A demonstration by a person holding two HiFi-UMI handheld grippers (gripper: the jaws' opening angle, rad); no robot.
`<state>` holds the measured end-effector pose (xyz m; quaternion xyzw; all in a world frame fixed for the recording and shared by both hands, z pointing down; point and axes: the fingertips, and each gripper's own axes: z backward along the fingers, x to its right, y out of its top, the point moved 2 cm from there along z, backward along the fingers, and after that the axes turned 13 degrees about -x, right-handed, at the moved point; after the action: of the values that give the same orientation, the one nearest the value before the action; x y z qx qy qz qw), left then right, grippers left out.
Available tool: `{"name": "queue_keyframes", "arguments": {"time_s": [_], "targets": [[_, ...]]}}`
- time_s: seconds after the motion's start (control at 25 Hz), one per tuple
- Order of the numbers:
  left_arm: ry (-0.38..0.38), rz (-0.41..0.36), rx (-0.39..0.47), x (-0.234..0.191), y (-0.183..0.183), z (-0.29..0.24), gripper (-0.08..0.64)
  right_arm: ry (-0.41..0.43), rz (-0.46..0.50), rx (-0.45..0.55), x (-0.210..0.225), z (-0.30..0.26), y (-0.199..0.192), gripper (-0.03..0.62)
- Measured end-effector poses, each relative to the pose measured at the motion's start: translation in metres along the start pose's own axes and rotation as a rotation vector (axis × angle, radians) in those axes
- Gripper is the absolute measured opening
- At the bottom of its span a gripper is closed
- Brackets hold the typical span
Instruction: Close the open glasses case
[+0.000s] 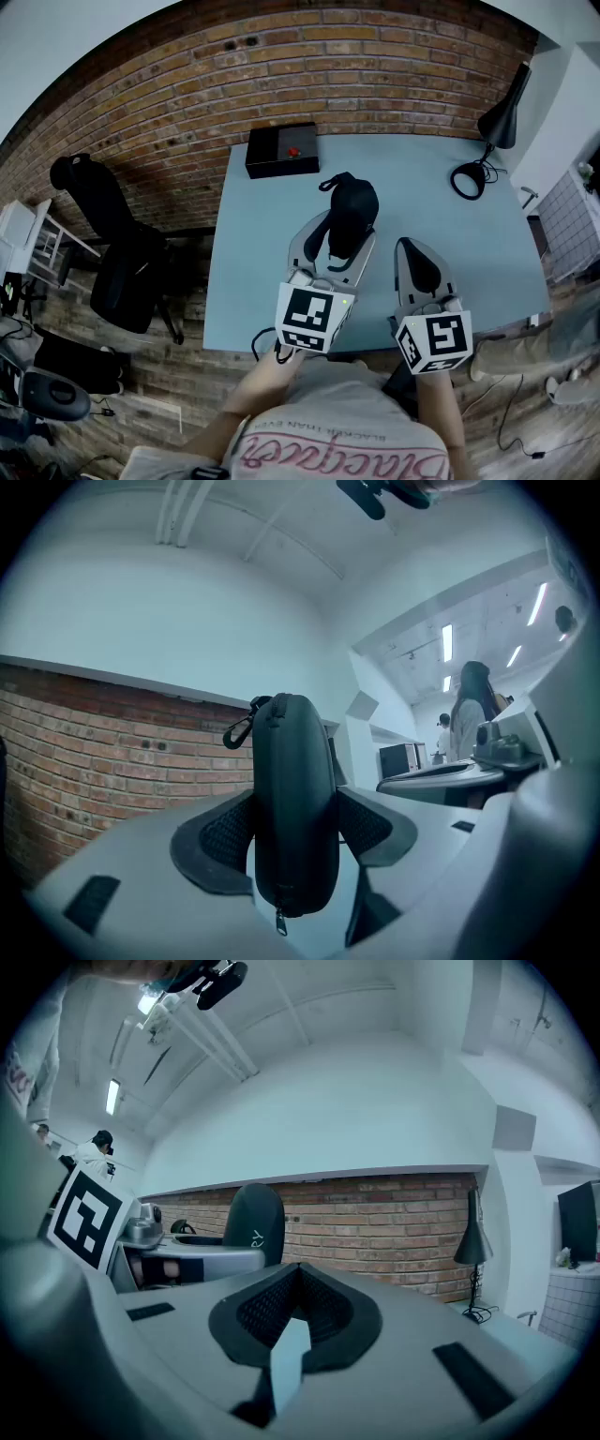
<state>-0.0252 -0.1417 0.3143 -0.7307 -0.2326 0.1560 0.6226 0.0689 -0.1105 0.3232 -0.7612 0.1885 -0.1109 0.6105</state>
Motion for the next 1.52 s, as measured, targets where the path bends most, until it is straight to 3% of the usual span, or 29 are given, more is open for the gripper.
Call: {"name": "queue_keyframes", "arguments": {"time_s": [0.44, 0.6, 0.76, 0.96, 1.12, 1.36, 1.52], "targets": [[0.002, 0.002, 0.009, -0.003, 0.0, 0.0, 0.279, -0.009, 0.011, -0.02, -0.003, -0.008, 0.0, 0.017], [-0.008, 0.0, 0.007, -0.003, 0.001, -0.004, 0.279, 0.019, 0.021, 0.02, -0.002, -0.012, 0.004, 0.017], [-0.053, -0.021, 0.007, 0.002, 0.001, -0.007, 0.279, 0.07, 0.002, 0.072, 0.001, -0.014, 0.015, 0.017], [-0.145, -0.045, -0.012, 0.016, -0.002, -0.012, 0.279, 0.025, 0.05, 0.074, 0.023, -0.027, 0.031, 0.017], [-0.2, -0.061, -0.044, 0.026, -0.005, -0.018, 0.279, 0.038, 0.024, 0.059, 0.029, -0.039, 0.033, 0.017], [-0.206, -0.061, -0.1, 0.021, -0.011, -0.027, 0.281, 0.044, -0.005, 0.076, 0.028, -0.043, 0.035, 0.017], [-0.203, -0.061, -0.115, 0.017, -0.013, -0.031, 0.281, 0.074, 0.03, 0.103, 0.021, -0.043, 0.041, 0.017]]}}
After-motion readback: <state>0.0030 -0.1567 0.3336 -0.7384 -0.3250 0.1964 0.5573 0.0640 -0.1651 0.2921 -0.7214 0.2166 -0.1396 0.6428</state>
